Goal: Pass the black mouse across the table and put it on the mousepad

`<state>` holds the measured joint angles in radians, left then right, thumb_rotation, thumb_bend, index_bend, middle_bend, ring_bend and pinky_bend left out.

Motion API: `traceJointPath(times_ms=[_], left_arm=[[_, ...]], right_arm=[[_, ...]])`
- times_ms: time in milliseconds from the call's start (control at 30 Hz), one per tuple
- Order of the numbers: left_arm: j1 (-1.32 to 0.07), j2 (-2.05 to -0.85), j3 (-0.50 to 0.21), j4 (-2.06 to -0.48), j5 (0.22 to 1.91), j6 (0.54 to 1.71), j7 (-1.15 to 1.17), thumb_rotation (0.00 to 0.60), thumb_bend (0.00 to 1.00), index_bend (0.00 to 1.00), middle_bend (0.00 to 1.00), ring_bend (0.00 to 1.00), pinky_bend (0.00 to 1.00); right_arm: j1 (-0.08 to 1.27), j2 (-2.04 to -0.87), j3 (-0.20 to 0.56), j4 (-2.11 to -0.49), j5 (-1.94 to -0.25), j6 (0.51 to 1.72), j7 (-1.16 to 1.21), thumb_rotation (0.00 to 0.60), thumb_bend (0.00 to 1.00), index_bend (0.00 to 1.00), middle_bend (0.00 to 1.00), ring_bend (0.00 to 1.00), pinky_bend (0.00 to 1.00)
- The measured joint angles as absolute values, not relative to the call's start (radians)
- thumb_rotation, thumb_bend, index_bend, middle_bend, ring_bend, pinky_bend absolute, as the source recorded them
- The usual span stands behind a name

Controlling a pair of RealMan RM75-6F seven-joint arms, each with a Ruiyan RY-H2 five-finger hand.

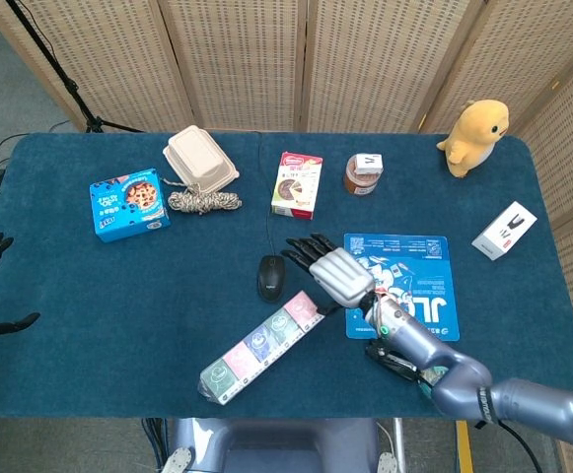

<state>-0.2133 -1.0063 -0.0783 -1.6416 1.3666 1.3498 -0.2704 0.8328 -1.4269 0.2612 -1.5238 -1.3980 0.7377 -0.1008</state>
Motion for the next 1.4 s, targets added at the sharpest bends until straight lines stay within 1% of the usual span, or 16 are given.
traceJointPath(times_ms=[167,333,567,767,900,1067,1167,1400], left_arm=[[-0.212,-1.001,-0.085,-1.642,1.359,1.337,-0.282,0.6,0.05,0.0,0.0,0.0,0.0],[-0.209,-0.999,-0.088,-1.64,1.354,1.332,-0.292,0.6,0.05,0.0,0.0,0.0,0.0],[-0.214,-0.998,-0.093,-1.638,1.339,1.303,-0.288,0.6,0.05,0.0,0.0,0.0,0.0],[-0.219,-1.002,-0.097,-1.64,1.328,1.283,-0.274,0.6,0.05,0.0,0.0,0.0,0.0],[-0.223,-1.003,-0.1,-1.641,1.319,1.27,-0.27,0.6,0.05,0.0,0.0,0.0,0.0],[-0.226,-1.004,-0.104,-1.642,1.311,1.257,-0.267,0.6,0.05,0.0,0.0,0.0,0.0],[-0.226,-1.005,-0.106,-1.642,1.309,1.255,-0.265,0.6,0.05,0.0,0.0,0.0,0.0],[-0.227,-1.003,-0.109,-1.644,1.305,1.247,-0.268,0.6,0.05,0.0,0.0,0.0,0.0]], right_arm=[[0.925,-1.515,0.269,-1.396,-1.411,0.698,-0.097,0.6,0.0,0.06,0.0,0.0,0.0],[0.992,-1.594,0.254,-1.256,-1.456,0.671,-0.082,0.6,0.0,0.1,0.0,0.0,0.0],[1.08,-1.67,0.206,-1.085,-1.546,0.656,-0.026,0.6,0.0,0.1,0.0,0.0,0.0],[1.134,-1.711,0.168,-0.975,-1.594,0.664,0.047,0.6,0.0,0.11,0.0,0.0,0.0],[1.158,-1.724,0.137,-0.929,-1.627,0.673,0.08,0.6,0.0,0.14,0.0,0.0,0.0],[1.176,-1.736,0.077,-0.895,-1.678,0.697,0.108,0.6,0.0,0.17,0.0,0.0,0.0],[1.181,-1.746,0.047,-0.875,-1.703,0.718,0.117,0.6,0.0,0.18,0.02,0.0,0.0],[1.195,-1.776,0.012,-0.83,-1.726,0.736,0.118,0.6,0.0,0.19,0.03,0.0,0.0]])
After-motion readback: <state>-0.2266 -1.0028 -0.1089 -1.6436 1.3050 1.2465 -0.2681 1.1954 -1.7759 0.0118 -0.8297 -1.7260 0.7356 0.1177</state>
